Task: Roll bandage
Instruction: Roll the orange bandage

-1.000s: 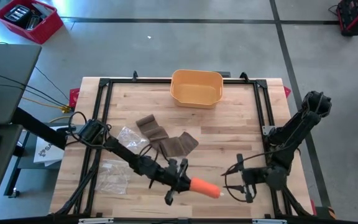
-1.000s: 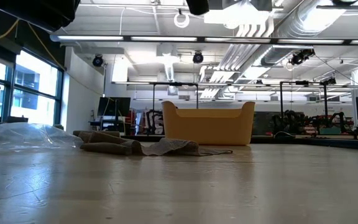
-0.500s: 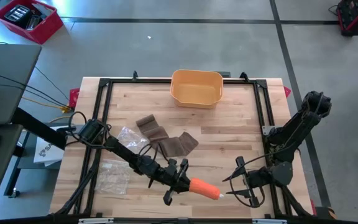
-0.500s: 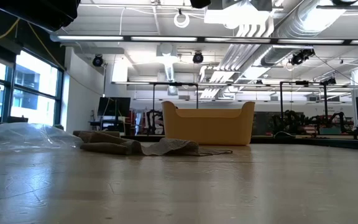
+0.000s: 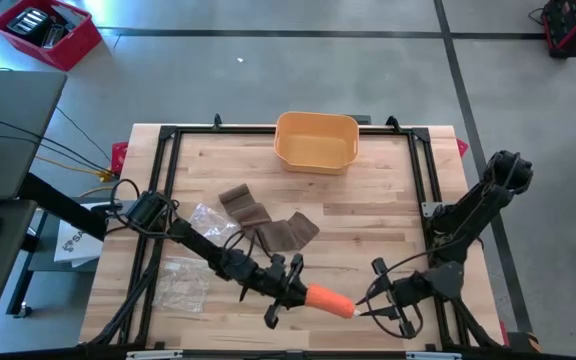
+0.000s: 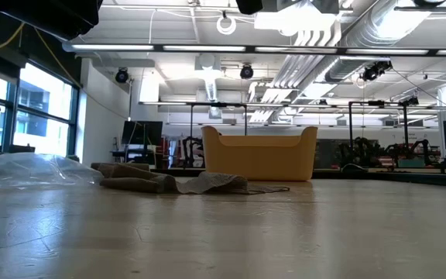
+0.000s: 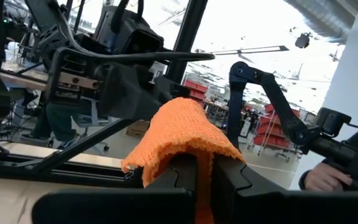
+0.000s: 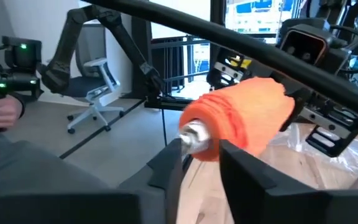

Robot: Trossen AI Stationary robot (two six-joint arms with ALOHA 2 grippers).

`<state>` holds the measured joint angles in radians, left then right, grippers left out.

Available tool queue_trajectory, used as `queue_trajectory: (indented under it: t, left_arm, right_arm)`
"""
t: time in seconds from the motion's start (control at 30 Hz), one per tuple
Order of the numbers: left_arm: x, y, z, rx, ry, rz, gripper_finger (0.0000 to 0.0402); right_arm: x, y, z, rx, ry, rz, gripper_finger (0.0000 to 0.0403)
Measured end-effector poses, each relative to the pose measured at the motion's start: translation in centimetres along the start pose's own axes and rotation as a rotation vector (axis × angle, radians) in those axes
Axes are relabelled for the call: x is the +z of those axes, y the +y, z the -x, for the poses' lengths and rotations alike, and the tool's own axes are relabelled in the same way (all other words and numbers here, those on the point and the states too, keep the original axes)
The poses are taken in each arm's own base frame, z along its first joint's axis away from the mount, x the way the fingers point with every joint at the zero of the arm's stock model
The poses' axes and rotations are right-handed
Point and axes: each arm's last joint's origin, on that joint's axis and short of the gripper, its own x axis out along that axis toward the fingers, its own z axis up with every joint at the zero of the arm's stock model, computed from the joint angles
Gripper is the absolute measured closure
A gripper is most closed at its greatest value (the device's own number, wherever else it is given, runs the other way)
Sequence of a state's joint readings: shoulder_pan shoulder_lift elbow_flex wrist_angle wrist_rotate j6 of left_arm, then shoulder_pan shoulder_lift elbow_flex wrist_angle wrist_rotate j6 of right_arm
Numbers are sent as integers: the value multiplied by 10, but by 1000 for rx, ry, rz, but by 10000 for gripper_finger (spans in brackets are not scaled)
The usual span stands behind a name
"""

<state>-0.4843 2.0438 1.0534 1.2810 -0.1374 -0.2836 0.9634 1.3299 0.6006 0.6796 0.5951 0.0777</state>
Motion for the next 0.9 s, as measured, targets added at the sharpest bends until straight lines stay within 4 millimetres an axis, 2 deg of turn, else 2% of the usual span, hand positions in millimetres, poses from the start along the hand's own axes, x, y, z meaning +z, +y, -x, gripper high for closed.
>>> queue_trajectory:
  t: [0.17,0.23,0.33,0.53,0.9]
  left_arm:
    - [0,0,0,2,0,1,391]
    - [0,0,0,3,0,1,391]
    - [0,0,0,3,0,1,391]
    - [0,0,0,4,3,-6,391]
    - [1,0,0,7,-9,0,391]
  right_arm:
    - [7,11,7,-36,-17,0,385]
    - [11,15,7,-45,-13,4,397]
    - [16,19,0,-88,-3,10,396]
    - [11,26,-19,-127,74,54,402]
    - [20,31,-21,-236,74,137,402]
